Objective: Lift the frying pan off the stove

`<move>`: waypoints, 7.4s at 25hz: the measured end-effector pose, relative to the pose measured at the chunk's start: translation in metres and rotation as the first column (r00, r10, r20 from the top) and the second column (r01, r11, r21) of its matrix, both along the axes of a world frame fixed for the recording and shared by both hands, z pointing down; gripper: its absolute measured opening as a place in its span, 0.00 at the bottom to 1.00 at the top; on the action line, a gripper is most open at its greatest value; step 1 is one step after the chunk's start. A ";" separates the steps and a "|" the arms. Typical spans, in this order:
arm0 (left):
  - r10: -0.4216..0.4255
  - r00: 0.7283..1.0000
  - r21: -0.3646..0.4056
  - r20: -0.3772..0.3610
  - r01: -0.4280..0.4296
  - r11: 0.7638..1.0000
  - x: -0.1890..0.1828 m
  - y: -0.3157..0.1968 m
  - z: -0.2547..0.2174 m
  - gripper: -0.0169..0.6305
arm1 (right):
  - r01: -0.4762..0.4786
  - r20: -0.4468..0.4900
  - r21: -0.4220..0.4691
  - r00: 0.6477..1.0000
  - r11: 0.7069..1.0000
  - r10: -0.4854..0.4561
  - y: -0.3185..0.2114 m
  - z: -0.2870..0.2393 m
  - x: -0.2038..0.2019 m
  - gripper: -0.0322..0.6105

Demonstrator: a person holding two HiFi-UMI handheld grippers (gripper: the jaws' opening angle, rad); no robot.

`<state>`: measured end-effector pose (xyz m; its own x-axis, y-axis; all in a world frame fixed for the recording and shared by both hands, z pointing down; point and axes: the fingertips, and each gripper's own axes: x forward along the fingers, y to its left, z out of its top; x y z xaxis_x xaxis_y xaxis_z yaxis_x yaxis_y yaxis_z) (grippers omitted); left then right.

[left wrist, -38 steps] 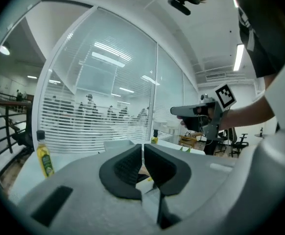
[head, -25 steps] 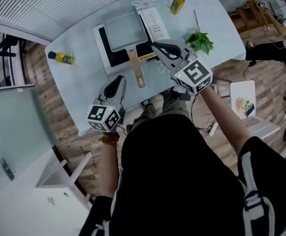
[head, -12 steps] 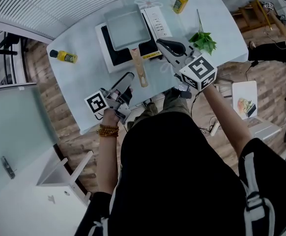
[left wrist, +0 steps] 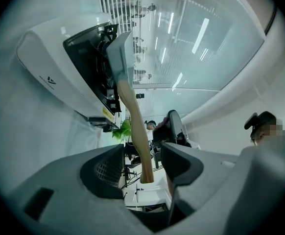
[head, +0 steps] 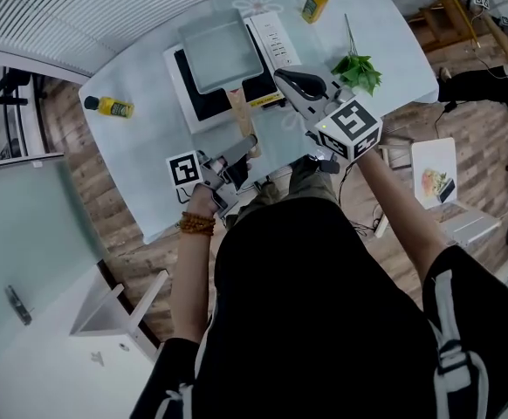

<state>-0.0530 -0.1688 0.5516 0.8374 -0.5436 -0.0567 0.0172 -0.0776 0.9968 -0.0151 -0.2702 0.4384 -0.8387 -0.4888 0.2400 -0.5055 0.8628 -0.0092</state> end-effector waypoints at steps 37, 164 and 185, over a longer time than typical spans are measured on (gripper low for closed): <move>0.063 0.996 -0.054 -0.066 -0.067 0.996 0.030 -0.011 0.001 0.15 | 0.337 0.250 -0.745 0.941 0.576 -0.227 0.019 0.084 -0.035 0.36; -0.009 0.991 -0.010 -0.136 0.007 1.000 0.031 -0.005 -0.011 0.16 | 0.411 0.409 -0.909 0.912 0.065 -0.043 0.044 0.136 -0.093 0.26; 0.010 0.992 0.051 -0.128 -0.004 0.999 0.037 0.002 -0.027 0.15 | 0.427 0.419 -0.894 0.904 0.137 -0.086 0.048 0.114 -0.087 0.26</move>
